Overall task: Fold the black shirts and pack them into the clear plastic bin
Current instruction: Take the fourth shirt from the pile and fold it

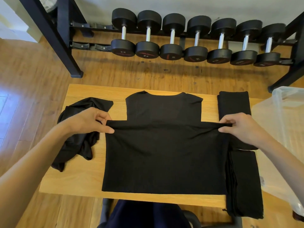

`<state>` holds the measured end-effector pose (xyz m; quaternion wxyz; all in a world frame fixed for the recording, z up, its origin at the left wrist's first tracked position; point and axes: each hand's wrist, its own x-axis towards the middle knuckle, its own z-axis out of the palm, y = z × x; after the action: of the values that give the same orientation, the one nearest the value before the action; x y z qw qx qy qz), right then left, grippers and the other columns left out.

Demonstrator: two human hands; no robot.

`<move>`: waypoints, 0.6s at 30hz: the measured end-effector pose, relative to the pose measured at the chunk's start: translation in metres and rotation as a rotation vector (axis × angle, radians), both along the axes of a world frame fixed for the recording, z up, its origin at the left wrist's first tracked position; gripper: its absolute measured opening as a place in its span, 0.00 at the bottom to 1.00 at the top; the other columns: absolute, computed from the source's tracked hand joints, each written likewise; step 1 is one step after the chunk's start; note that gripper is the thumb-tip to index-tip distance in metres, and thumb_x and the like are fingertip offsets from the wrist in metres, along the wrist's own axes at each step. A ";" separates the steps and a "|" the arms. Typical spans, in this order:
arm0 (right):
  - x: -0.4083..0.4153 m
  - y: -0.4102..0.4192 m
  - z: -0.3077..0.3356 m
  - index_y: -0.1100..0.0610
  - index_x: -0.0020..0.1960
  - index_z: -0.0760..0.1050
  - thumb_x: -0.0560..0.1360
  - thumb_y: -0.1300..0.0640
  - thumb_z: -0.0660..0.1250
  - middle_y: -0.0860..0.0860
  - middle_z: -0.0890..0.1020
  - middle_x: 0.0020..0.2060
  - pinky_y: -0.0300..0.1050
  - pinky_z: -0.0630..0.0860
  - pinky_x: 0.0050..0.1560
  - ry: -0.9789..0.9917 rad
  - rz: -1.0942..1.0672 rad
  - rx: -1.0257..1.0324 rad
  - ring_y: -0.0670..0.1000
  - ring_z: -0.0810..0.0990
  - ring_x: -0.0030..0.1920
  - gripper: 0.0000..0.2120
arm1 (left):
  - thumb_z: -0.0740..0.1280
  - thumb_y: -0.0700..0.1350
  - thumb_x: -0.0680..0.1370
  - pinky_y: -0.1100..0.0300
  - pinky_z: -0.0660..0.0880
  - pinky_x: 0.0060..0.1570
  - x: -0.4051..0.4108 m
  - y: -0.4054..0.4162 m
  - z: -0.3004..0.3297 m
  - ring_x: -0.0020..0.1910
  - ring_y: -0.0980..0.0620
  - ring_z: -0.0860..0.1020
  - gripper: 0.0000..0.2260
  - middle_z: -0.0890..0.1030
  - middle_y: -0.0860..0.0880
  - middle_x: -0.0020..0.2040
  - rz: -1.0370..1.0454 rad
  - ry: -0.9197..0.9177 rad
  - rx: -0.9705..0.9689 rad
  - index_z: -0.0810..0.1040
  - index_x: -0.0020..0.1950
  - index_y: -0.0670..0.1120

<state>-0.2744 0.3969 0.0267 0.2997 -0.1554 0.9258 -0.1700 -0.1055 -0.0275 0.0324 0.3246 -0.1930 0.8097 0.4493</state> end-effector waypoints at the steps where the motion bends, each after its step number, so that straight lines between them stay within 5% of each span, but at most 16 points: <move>1: -0.004 -0.001 0.007 0.52 0.47 0.81 0.72 0.59 0.73 0.46 0.81 0.44 0.46 0.73 0.55 -0.018 -0.001 -0.010 0.48 0.78 0.49 0.04 | 0.76 0.46 0.70 0.62 0.73 0.52 -0.002 -0.003 0.007 0.39 0.51 0.82 0.03 0.82 0.42 0.37 -0.014 -0.004 0.032 0.84 0.41 0.50; 4: -0.016 -0.007 0.026 0.52 0.45 0.82 0.72 0.60 0.73 0.46 0.83 0.42 0.44 0.72 0.50 -0.042 -0.026 -0.084 0.44 0.79 0.46 0.04 | 0.75 0.47 0.69 0.62 0.77 0.53 -0.011 -0.010 0.020 0.48 0.45 0.82 0.10 0.82 0.38 0.45 0.018 0.024 0.088 0.84 0.48 0.46; 8: -0.039 -0.020 0.033 0.52 0.46 0.81 0.74 0.60 0.72 0.45 0.81 0.42 0.40 0.72 0.48 -0.018 -0.051 -0.098 0.43 0.78 0.45 0.04 | 0.78 0.49 0.68 0.66 0.79 0.48 -0.032 -0.023 0.021 0.53 0.48 0.83 0.20 0.85 0.45 0.51 0.134 0.053 0.207 0.82 0.56 0.41; 12: -0.065 -0.034 0.016 0.58 0.55 0.81 0.75 0.59 0.71 0.52 0.81 0.53 0.48 0.69 0.58 0.024 -0.118 -0.042 0.52 0.77 0.55 0.10 | 0.83 0.62 0.49 0.67 0.79 0.45 -0.056 -0.032 0.008 0.52 0.50 0.83 0.42 0.85 0.46 0.53 0.222 0.039 0.251 0.82 0.57 0.42; 14: -0.075 -0.041 0.004 0.60 0.57 0.80 0.75 0.59 0.70 0.55 0.80 0.58 0.50 0.68 0.62 0.052 -0.150 -0.027 0.55 0.76 0.62 0.12 | 0.83 0.59 0.53 0.66 0.80 0.45 -0.066 -0.034 -0.007 0.52 0.50 0.84 0.36 0.85 0.45 0.53 0.273 0.025 0.256 0.83 0.56 0.44; 18: -0.083 -0.052 -0.025 0.62 0.58 0.79 0.77 0.59 0.68 0.58 0.80 0.59 0.52 0.69 0.64 0.118 -0.167 0.027 0.58 0.75 0.63 0.11 | 0.71 0.41 0.76 0.59 0.79 0.55 -0.077 -0.030 -0.042 0.55 0.46 0.82 0.12 0.84 0.44 0.54 0.395 0.000 0.116 0.80 0.59 0.41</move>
<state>-0.3573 0.3446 0.0016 0.2314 -0.0833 0.9538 -0.1724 -0.1828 -0.0573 -0.0097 0.2408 -0.3289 0.7288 0.5502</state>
